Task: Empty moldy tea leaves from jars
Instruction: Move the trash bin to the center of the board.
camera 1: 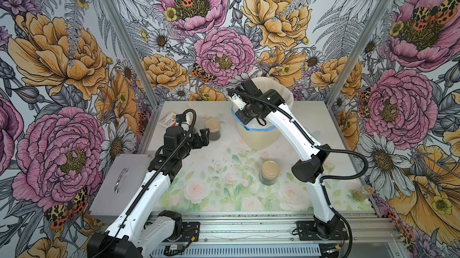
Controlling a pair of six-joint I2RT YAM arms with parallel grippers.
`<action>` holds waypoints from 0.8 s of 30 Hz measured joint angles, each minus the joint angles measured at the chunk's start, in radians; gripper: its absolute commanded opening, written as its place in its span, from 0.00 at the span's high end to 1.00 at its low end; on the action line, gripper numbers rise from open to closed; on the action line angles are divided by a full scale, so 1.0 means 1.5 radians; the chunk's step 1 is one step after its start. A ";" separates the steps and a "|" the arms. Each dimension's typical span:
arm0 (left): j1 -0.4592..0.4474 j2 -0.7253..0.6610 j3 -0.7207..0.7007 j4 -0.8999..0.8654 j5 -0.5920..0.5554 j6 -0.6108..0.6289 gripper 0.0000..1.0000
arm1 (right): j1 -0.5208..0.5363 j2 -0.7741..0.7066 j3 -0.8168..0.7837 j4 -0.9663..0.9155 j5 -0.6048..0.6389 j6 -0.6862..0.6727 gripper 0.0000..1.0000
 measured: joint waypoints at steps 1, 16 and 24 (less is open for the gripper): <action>-0.001 0.000 0.000 -0.001 -0.001 0.000 0.01 | 0.002 0.001 0.000 0.003 0.002 -0.002 0.96; -0.014 0.000 0.000 -0.012 -0.017 0.008 0.01 | 0.000 -0.014 0.000 0.077 0.007 0.035 0.00; -0.024 -0.001 0.000 -0.013 -0.021 0.012 0.01 | 0.012 -0.170 -0.042 0.087 0.055 0.082 0.00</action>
